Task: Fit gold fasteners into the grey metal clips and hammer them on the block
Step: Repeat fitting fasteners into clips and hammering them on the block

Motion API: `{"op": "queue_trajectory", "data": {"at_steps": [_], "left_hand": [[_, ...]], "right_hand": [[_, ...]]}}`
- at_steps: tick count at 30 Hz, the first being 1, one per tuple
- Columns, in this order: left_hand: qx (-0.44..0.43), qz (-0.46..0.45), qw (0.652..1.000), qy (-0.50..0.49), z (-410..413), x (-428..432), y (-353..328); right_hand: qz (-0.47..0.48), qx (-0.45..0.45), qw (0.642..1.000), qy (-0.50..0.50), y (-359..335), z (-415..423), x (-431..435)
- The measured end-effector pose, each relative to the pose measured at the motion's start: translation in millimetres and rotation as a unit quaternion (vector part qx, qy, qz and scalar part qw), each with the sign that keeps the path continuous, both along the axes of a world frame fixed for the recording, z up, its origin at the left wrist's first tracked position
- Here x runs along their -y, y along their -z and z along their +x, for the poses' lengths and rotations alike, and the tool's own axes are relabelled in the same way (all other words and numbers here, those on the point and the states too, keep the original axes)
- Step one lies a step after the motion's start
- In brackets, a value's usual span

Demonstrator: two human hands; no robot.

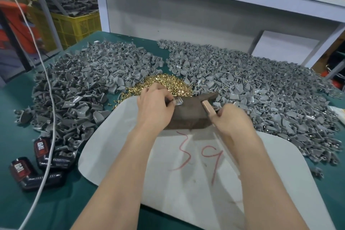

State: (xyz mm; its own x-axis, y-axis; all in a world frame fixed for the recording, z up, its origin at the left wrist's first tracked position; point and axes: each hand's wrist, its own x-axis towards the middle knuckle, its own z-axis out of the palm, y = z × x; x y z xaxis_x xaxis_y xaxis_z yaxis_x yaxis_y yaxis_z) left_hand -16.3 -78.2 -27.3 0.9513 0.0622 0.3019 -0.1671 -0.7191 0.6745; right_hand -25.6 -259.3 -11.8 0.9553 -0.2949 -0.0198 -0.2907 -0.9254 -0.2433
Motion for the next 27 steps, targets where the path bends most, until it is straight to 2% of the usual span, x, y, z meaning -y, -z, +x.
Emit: {"op": "queue_trajectory", "data": {"at_steps": [1,3,6,9,10,13,16,18,20,21,23,25,26,27], "left_hand": [[-0.004,-0.006,1.000,0.001,-0.8,0.1,-0.7],[-0.009,-0.017,1.000,-0.001,-2.0,-0.2,-2.1],[-0.013,-0.023,1.000,-0.006,-3.3,-1.0,-2.8],[-0.015,-0.017,1.000,-0.011,-2.6,-1.5,-2.6],[-0.016,-0.012,1.000,-0.011,-2.2,-1.5,-2.9],[-0.009,0.000,1.000,-0.007,-2.3,-1.5,-3.6],[0.002,-0.001,1.000,-0.004,-2.0,-1.5,-4.1],[0.000,-0.009,1.000,-0.007,-1.2,-0.7,-4.8],[0.001,-0.014,1.000,-0.004,-1.1,-0.8,-5.4],[0.002,-0.013,1.000,-0.003,-1.0,-1.2,-5.1],[0.001,-0.008,1.000,-0.003,-1.2,-1.7,-5.0],[0.000,-0.008,1.000,-0.002,-1.3,-1.0,-5.2],[-0.001,-0.008,1.000,-0.005,-1.4,-0.9,-5.5],[-0.003,-0.009,1.000,-0.007,-1.8,-0.8,-5.7]], "right_hand": [[-0.015,-0.044,0.999,0.000,3.0,-2.0,1.7],[-0.001,-0.055,0.998,-0.008,5.9,-1.1,-0.2],[0.077,0.023,0.997,0.006,1.5,-0.6,4.0],[0.194,0.114,0.974,-0.027,-14.0,-6.8,7.1],[0.195,0.136,0.970,-0.058,-20.2,-10.4,5.6],[0.111,0.210,0.961,-0.145,-35.1,-26.3,-3.3],[0.096,0.315,0.928,-0.175,-42.6,-41.8,-14.7],[0.089,0.286,0.929,-0.216,-42.4,-46.5,-20.8],[0.054,0.179,0.953,-0.238,-35.6,-49.4,-24.2],[0.035,0.158,0.960,-0.227,-35.3,-50.3,-24.6],[0.037,0.232,0.951,-0.203,-40.5,-47.4,-23.0],[0.098,0.328,0.919,-0.196,-47.2,-45.0,-20.3],[0.107,0.332,0.913,-0.213,-48.5,-43.6,-20.6],[0.091,0.299,0.920,-0.237,-46.6,-43.9,-21.8]]}}
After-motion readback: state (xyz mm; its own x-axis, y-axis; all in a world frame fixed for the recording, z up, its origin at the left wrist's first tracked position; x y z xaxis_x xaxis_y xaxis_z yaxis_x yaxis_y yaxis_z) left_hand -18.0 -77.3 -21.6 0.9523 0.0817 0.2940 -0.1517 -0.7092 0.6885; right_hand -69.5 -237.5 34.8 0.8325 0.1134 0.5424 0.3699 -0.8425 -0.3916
